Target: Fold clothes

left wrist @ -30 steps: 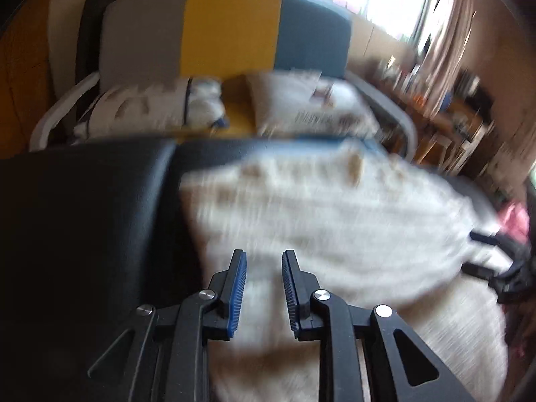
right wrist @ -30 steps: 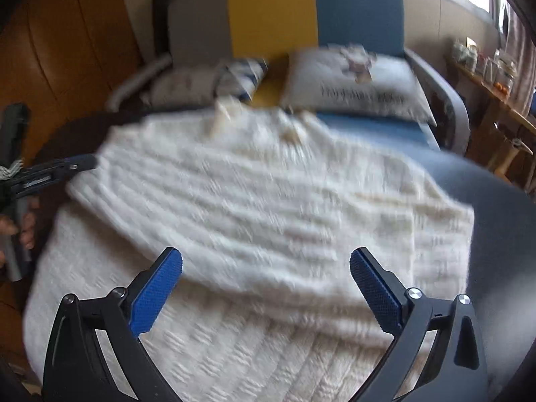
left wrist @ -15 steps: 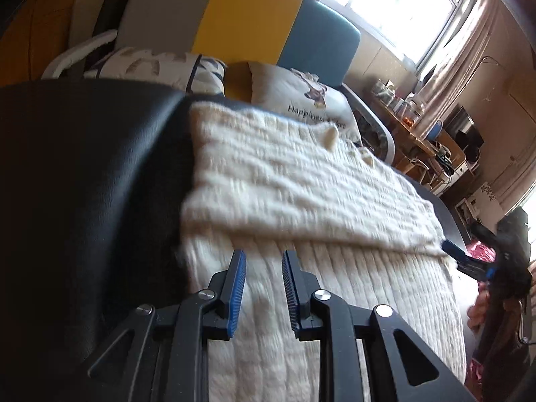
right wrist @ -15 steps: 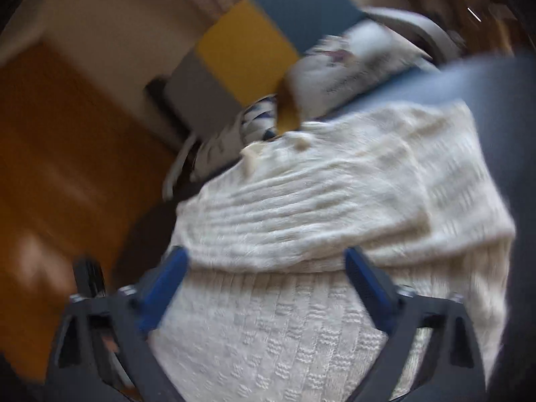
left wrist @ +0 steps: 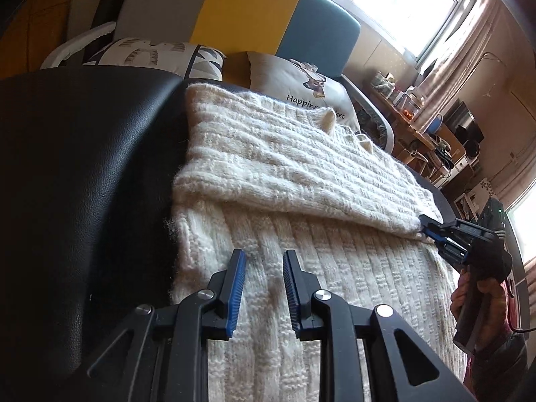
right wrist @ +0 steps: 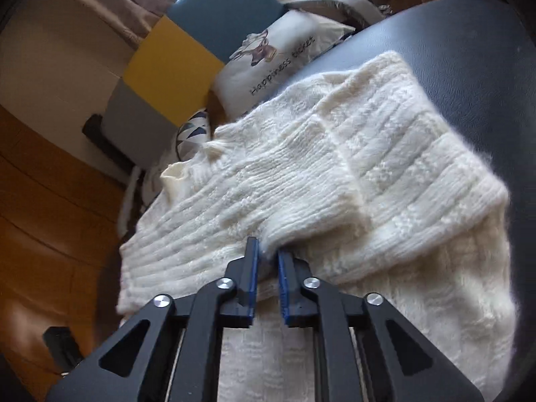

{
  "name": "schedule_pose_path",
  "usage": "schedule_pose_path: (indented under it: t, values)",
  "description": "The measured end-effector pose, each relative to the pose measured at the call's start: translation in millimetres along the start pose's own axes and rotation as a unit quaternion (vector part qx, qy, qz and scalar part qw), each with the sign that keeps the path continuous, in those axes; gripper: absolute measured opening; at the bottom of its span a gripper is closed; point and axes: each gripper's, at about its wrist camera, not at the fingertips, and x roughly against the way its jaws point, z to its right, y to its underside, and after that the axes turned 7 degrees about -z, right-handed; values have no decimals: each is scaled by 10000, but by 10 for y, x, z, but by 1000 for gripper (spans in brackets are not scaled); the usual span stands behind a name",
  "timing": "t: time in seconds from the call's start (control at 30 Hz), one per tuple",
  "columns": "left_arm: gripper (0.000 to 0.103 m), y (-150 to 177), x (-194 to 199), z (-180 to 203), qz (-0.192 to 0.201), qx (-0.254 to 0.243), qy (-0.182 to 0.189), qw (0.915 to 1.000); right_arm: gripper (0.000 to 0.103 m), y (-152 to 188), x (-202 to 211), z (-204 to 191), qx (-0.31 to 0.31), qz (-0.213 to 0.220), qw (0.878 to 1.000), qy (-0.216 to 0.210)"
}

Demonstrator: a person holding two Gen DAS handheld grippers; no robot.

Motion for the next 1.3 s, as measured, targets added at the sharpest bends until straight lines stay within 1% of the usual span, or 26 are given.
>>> schedule_pose_path:
  t: [0.07, 0.17, 0.27, 0.3, 0.33, 0.43, 0.47, 0.5, 0.53, 0.6, 0.63, 0.73, 0.77, 0.87, 1.0, 1.07, 1.13, 1.3]
  values:
    - [23, -6, 11, -9, 11, 4, 41, 10000, 9, -13, 51, -97, 117, 120, 9998, 139]
    - [23, -17, 28, -20, 31, 9, 105, 9999, 9, -100, 255, -348, 621, 464, 9967, 221]
    - [23, -7, 5, -32, 8, 13, 138, 9999, 9, -189, 445, -516, 1044, 807, 9909, 279]
    - [23, 0, -10, -37, -6, 17, 124, 9999, 9, -202, 416, -523, 1098, 773, 9901, 413]
    - [23, 5, -9, -34, -2, 22, 131, 9999, 9, -214, 345, -465, 1058, 639, 9905, 598]
    - [23, 20, 10, -31, 18, 56, 176, 9998, 9, -169, 141, -158, 766, 223, 9923, 951]
    - [23, 25, 25, -47, 42, 105, 233, 9997, 9, -137, 121, -76, 673, 170, 9931, 940]
    - [23, 32, 42, -73, 70, 173, 374, 9991, 9, -100, 141, -10, 575, 204, 9950, 787]
    - [26, 34, 52, -111, 71, 267, 556, 9981, 10, -66, 176, 45, 478, 252, 9968, 596]
    - [26, 29, 64, -210, 101, 540, 696, 9961, 12, -23, 272, 78, 366, 334, 9986, 179]
    - [27, 25, 84, -262, 143, 678, 753, 9948, 12, -5, 305, 66, 393, 348, 9986, 85]
    - [28, 10, 159, -405, 283, 1021, 920, 9901, 12, 15, 322, -73, 787, 310, 9960, 278]
    - [28, 0, 188, -444, 340, 1086, 963, 9888, 15, 14, 313, -127, 920, 293, 9947, 354]
    - [29, -53, 222, -544, 396, 1364, 1222, 9823, 17, 17, 210, -261, 1230, 178, 9905, 585]
    - [32, -194, 98, -619, 352, 1836, 1700, 9675, 17, 81, 45, -295, 1396, 73, 9862, 882]
    - [32, -230, -53, -663, 205, 2161, 1925, 9570, 17, 83, 36, -277, 1337, 155, 9875, 823]
    - [33, -243, -196, -705, 173, 2458, 1993, 9484, 17, 66, 47, -286, 1335, 209, 9881, 738]
    - [33, -330, -219, -707, 619, 2469, 1500, 9553, 17, 0, -38, -369, 1663, 156, 9818, 905]
